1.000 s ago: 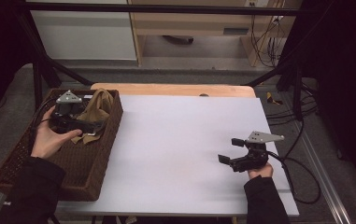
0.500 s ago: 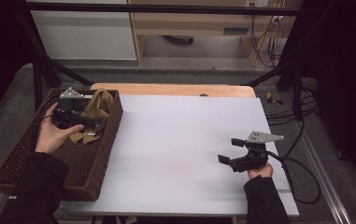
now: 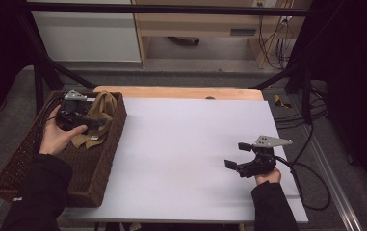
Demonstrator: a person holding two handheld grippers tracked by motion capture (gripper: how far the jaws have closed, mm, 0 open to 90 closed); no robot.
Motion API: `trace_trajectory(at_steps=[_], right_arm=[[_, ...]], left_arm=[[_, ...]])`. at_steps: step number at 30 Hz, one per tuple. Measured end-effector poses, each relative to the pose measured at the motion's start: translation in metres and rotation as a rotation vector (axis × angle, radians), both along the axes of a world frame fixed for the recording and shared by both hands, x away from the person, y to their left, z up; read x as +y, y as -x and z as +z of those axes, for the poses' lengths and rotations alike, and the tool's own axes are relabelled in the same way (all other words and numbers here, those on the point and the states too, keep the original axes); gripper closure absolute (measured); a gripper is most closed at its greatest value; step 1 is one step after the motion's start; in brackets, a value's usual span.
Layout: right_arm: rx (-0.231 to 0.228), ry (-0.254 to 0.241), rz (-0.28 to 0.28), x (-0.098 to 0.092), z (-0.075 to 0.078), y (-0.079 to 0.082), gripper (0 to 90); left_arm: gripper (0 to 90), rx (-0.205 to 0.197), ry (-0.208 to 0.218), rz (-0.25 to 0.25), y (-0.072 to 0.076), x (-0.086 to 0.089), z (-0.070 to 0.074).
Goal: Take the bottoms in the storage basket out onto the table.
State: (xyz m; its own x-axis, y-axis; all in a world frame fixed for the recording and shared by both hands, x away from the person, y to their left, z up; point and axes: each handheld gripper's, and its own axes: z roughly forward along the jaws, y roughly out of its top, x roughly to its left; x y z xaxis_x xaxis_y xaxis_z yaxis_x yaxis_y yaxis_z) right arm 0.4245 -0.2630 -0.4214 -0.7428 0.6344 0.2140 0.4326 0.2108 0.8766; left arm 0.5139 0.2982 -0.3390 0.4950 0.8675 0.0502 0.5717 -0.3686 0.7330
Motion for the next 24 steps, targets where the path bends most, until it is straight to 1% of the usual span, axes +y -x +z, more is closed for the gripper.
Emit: trace_trajectory(at_steps=[3, 7, 13, 16, 24], right_arm=[[-0.001, 0.0, 0.002, 0.0, 0.0, 0.0, 3.8], [0.001, 0.001, 0.001, 0.0, 0.0, 0.0, 3.8], [0.002, 0.0, 0.0, 0.0, 0.0, 0.0, 3.9], [0.001, 0.0, 0.002, 0.0, 0.0, 0.0, 3.9], [0.0, -0.003, 0.001, 0.0, 0.0, 0.0, 3.9]], left_arm=[[3.6, 0.001, -0.004, 0.002, -0.003, 0.0, -0.003], [4.8, -0.002, -0.011, 0.02, -0.007, 0.001, -0.006], [5.2, -0.006, -0.007, 0.042, -0.011, 0.003, -0.009], [5.7, -0.01, -0.021, 0.05, -0.013, 0.004, -0.011], [7.3, -0.007, -0.039, 0.069, -0.02, 0.004, -0.018]])
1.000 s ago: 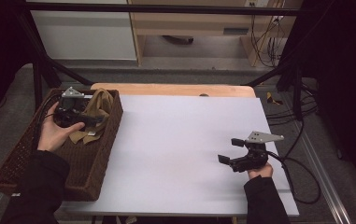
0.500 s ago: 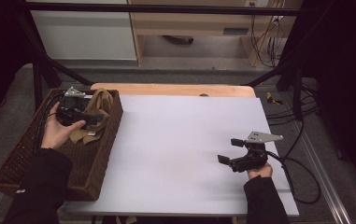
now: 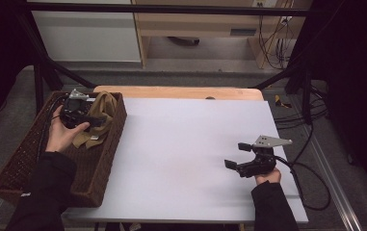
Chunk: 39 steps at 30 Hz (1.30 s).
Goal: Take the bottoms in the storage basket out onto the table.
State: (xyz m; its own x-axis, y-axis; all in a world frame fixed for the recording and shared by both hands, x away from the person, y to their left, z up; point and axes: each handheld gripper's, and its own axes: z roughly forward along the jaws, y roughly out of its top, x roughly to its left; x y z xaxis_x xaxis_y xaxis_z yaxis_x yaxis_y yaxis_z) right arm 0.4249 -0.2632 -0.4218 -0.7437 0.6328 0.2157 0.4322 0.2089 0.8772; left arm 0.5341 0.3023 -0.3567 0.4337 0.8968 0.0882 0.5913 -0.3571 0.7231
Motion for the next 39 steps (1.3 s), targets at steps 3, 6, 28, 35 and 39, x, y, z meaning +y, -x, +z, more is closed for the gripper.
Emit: trace_trajectory(at_steps=[3, 6, 28, 35, 39], right_arm=[[0.001, 0.002, -0.002, 0.0, 0.0, 0.0, 3.9], [0.0, 0.001, 0.001, 0.0, 0.0, 0.0, 3.9], [0.003, 0.004, -0.001, 0.0, 0.0, 0.0, 3.9], [0.003, 0.005, -0.001, 0.0, 0.0, 0.0, 3.9], [0.003, 0.004, 0.0, 0.0, 0.0, 0.0, 3.9]], left_arm=[[8.1, -0.001, -0.008, 0.008, -0.003, 0.001, -0.003], [9.7, 0.004, -0.005, 0.012, -0.006, 0.002, -0.007], [23.2, 0.009, -0.031, 0.034, -0.019, 0.006, -0.021], [32.6, 0.014, -0.043, 0.023, -0.021, 0.005, -0.026], [41.1, 0.015, -0.043, 0.011, -0.021, 0.004, -0.027]])
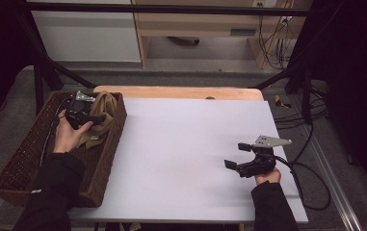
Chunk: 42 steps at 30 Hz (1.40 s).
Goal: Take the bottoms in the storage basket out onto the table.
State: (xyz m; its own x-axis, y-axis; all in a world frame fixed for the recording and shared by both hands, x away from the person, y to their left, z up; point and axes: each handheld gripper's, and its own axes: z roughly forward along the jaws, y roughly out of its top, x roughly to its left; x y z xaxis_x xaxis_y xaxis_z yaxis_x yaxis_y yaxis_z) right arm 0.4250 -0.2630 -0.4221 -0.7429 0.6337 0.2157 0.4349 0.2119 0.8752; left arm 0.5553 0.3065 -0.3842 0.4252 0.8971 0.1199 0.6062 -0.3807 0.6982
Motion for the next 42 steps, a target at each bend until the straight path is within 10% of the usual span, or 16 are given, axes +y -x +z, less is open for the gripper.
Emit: trace_trajectory(at_steps=[19, 42], right_arm=[[0.0, 0.002, 0.001, 0.0, 0.0, 0.0, 3.9], [-0.001, 0.006, 0.002, 0.001, -0.001, 0.0, 3.9]], left_arm=[[76.9, 0.026, -0.047, -0.029, 0.003, -0.004, -0.002], [87.5, 0.057, 0.024, -0.018, 0.009, 0.0, 0.008]])
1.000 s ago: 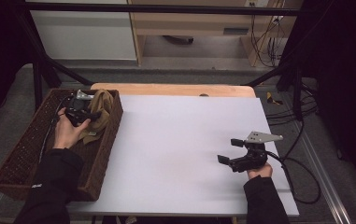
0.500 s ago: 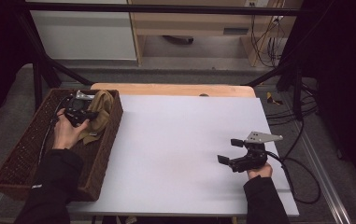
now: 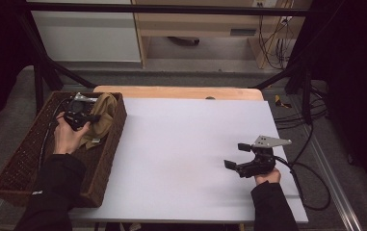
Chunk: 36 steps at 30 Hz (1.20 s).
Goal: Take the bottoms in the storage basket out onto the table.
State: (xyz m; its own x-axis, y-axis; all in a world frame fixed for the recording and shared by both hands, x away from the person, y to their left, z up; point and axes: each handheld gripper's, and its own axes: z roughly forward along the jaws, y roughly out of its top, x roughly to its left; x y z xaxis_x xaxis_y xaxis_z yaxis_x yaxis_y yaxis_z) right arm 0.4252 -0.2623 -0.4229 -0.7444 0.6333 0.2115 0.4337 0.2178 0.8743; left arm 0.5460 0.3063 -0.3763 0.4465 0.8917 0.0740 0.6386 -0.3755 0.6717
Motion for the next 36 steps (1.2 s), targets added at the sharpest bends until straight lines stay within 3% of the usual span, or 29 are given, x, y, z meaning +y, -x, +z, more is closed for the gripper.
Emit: trace_trajectory(at_steps=[9, 36], right_arm=[[-0.003, 0.0, 0.002, 0.0, 0.0, 0.0, 3.9], [0.005, 0.007, -0.001, 0.001, -0.001, 0.0, 3.9]], left_arm=[[87.7, -0.012, 0.012, -0.004, 0.004, 0.0, 0.005], [88.0, -0.062, 0.136, 0.015, 0.015, 0.009, 0.022]])
